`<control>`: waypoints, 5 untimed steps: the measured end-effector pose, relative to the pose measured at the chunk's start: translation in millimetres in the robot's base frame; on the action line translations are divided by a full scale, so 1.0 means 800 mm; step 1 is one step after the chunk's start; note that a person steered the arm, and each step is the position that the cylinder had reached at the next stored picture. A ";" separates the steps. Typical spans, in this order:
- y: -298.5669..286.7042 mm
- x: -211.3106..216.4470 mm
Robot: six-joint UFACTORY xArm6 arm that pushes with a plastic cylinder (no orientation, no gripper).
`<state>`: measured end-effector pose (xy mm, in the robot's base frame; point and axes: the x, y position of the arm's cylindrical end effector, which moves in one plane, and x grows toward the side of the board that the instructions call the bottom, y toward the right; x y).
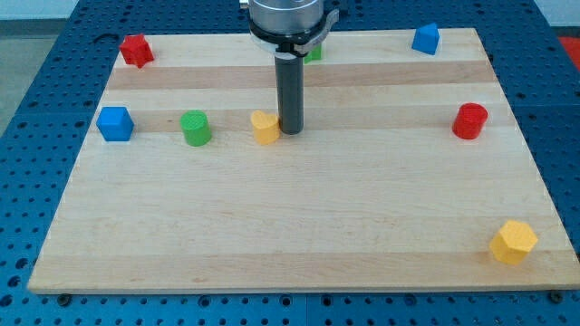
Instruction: Point your arm at the red star
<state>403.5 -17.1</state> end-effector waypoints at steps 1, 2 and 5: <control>0.000 0.000; -0.001 -0.020; -0.026 -0.034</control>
<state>376.5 -37.8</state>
